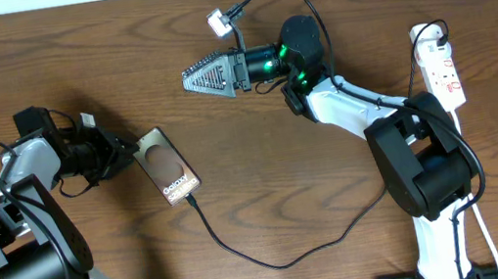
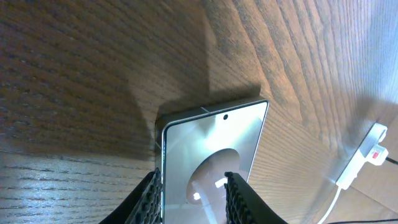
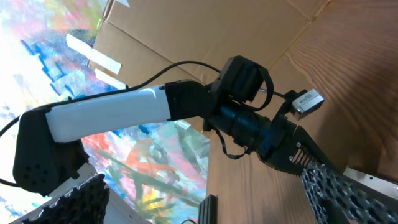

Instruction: Plug charger to phone and switch on socket

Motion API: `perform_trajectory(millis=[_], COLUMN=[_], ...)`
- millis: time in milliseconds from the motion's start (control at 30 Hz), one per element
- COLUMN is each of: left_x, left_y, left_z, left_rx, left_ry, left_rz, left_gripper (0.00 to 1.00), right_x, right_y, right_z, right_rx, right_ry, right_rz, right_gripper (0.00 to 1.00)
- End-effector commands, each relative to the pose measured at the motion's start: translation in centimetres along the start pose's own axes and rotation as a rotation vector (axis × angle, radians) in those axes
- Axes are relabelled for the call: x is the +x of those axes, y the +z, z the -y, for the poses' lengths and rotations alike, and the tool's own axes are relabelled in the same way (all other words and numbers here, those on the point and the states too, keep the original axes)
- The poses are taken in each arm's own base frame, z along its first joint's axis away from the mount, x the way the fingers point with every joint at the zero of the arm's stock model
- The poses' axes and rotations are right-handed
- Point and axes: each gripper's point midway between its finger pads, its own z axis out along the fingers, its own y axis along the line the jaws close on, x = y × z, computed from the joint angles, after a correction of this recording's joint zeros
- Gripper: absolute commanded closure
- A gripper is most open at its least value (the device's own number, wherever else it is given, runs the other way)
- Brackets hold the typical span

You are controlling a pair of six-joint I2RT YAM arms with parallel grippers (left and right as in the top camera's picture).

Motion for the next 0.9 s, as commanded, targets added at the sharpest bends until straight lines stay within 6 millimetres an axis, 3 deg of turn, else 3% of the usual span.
perform_trajectory(millis=[0,100,133,167,233,433,700,867], left_x=[0.4,0.4,0.4,0.3,0.3,0.3,-0.1,-1.0], left_y=[0.3,0.3,0.3,0.2,0.2,0.2,-0.8,-4.2], left_z=[-0.1,-0.1,-0.1,-0.1,-0.1,-0.1,0.8,3.9], left_rx=[0.005,0.005,0.005,0.005,0.005,0.005,0.014,0.039], left_ry=[0.007,0.007,0.007,0.006,0.005,0.004,0.02,0.095], left_rz=[-0.014,-0.014,-0.014,-0.013,-0.013,-0.012,0.02,0.109], left_gripper=[0.69,0.69,0.65,0.54,0.45,0.3,0.23,0.22], right_x=[-0.5,-0.5,-0.5,-0.5,-0.5,-0.4,-0.4,-0.2], right_y=[-0.3,-0.3,-0.3,-0.3,-0.3,-0.3,-0.3,-0.3], right_z=[0.0,0.0,0.0,0.0,0.0,0.0,-0.1,-0.1], right_rx=[0.001,0.001,0.001,0.001,0.001,-0.001,-0.003,-0.007], right_ry=[-0.029,-0.029,-0.029,-0.029,-0.029,-0.029,-0.029,-0.029], right_rz=[0.006,0.006,0.006,0.006,0.006,0.002,-0.003,-0.011], right_gripper=[0.01,0.01,0.01,0.01,0.01,0.01,0.01,0.01])
